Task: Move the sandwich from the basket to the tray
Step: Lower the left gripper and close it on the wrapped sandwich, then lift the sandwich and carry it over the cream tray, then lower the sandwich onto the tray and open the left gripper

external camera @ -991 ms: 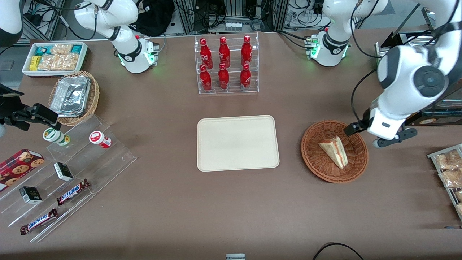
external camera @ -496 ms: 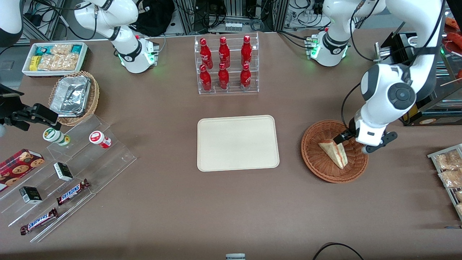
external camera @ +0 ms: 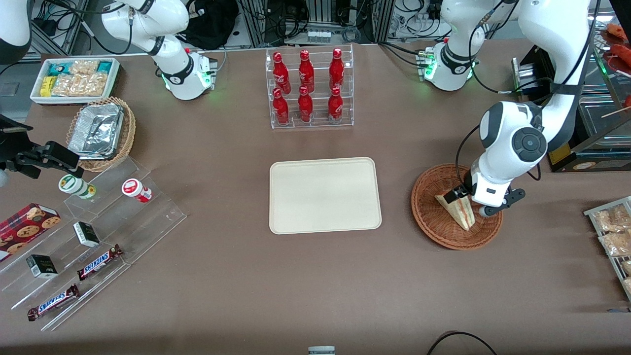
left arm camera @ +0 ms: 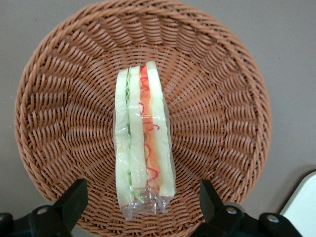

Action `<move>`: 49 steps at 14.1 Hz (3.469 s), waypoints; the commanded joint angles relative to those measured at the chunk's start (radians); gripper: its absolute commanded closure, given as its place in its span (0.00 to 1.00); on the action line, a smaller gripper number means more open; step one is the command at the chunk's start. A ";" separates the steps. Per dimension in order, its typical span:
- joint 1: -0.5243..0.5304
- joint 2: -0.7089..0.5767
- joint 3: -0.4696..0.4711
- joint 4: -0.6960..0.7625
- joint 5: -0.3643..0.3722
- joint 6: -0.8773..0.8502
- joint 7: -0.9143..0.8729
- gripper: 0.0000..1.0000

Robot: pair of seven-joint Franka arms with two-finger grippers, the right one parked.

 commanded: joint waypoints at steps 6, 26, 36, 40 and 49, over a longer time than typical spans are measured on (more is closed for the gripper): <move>0.001 0.063 0.001 0.015 0.005 0.057 -0.018 0.66; -0.378 0.118 -0.029 0.504 0.002 -0.422 -0.096 0.95; -0.499 0.368 -0.149 0.569 0.014 -0.176 -0.084 0.93; -0.530 0.422 -0.147 0.567 0.017 -0.107 -0.087 0.92; -0.533 0.460 -0.146 0.564 0.014 -0.107 -0.097 0.42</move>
